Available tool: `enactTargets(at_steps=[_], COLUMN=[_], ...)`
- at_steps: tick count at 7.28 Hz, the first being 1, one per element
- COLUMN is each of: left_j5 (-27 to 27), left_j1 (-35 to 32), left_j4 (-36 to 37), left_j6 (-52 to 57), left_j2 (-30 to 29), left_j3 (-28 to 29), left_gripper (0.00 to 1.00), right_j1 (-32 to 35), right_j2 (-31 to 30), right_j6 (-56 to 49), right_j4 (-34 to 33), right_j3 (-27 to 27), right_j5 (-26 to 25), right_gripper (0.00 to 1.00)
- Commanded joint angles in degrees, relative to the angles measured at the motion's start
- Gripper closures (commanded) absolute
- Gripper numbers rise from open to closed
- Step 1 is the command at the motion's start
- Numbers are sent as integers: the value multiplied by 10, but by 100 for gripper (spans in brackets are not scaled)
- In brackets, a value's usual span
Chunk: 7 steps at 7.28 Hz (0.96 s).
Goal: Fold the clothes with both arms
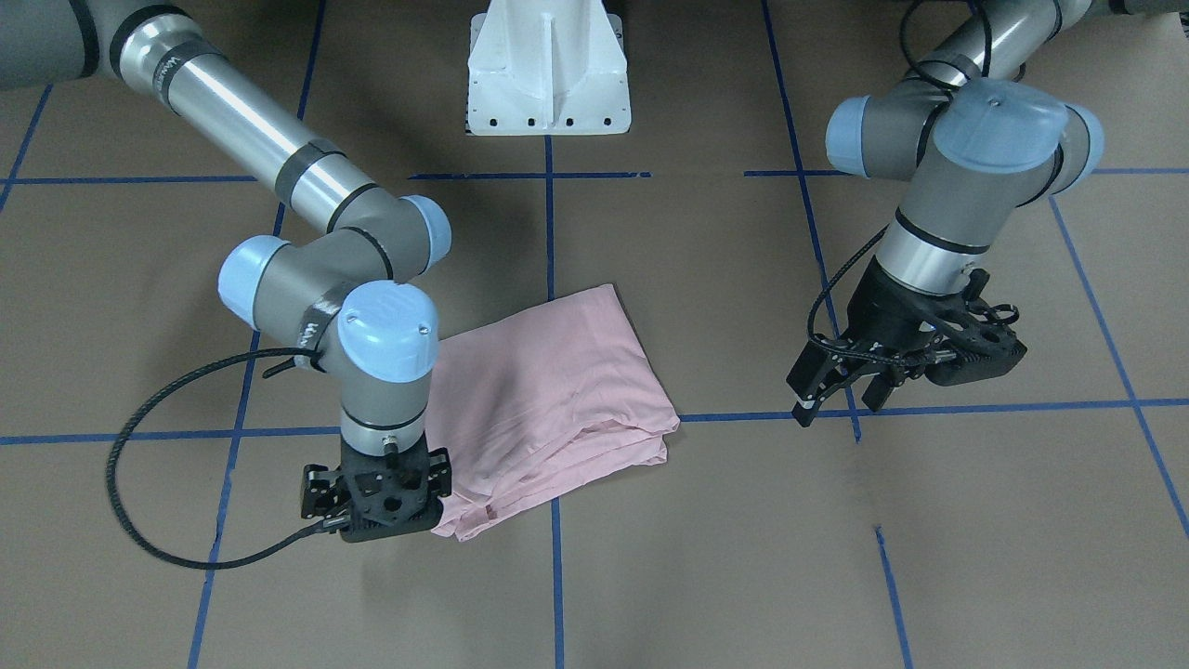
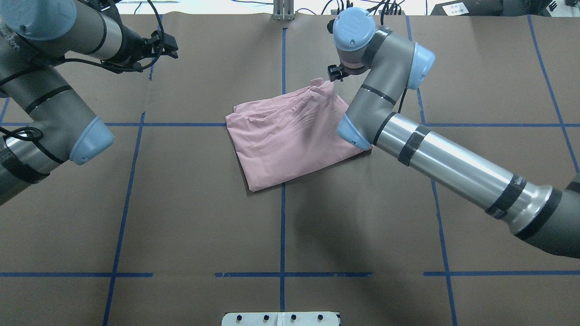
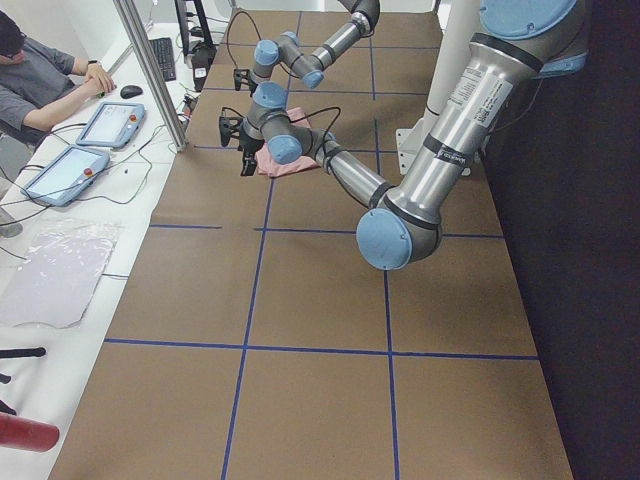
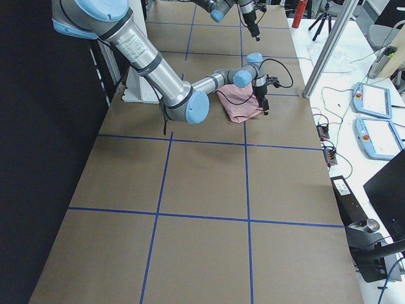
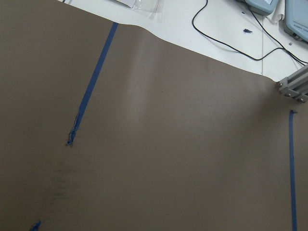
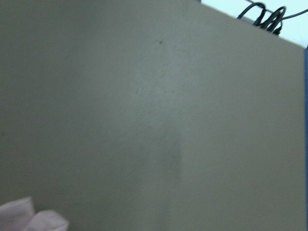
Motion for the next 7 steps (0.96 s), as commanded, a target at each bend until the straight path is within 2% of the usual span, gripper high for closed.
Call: enactTargets(at_steps=[1,2,3,4,6,7], left_j5=[0,-5,-51,-88,-139,-161], left_j1=[-2,-4,-21,-49,-121,-158], left_j4=[-1,-2,2,10,13,15], left_j6=[2,7,22,75,213,302], left_j2=[-2,-1,-1,25,99,138], left_j3=[0,-10,-25,-57,-85,-84], left_gripper=[0,0,0,0,0,0], right_j1=[78,116,173,227,327,375], right_j2=[-13,-78,-151,-222,-304,-326], right_j6=[-57,-83,-144,-205,-343,-421], right_j4=[5,5,1,0,-15,-52], right_j3=[6,60,130,171,174,174], right_j5=[87,153,198,248,329,349], right_gripper=[0,0,0,0,0,0])
